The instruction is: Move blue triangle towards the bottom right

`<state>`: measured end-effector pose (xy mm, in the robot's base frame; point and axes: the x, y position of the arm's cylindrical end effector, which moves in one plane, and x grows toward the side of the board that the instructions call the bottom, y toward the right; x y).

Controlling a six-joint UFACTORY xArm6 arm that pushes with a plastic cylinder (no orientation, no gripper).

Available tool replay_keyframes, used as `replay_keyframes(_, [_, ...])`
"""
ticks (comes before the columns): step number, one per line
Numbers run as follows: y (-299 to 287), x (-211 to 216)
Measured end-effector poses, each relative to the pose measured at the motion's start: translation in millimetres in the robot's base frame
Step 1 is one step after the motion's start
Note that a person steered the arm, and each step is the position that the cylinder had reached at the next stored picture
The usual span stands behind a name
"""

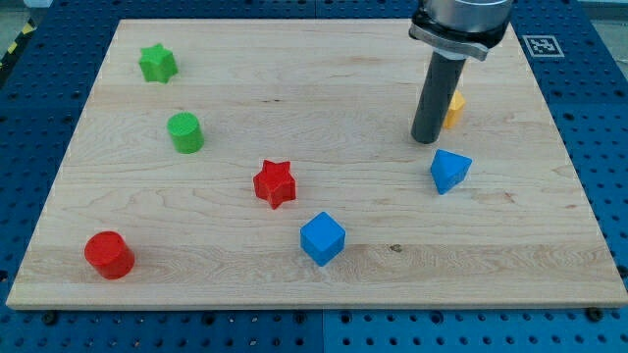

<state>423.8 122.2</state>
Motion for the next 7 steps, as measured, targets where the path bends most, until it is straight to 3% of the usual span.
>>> replay_keyframes(2, [-15.5,11.1])
replay_keyframes(5, [28.4,73.2])
replay_keyframes(7, [64.3,78.9])
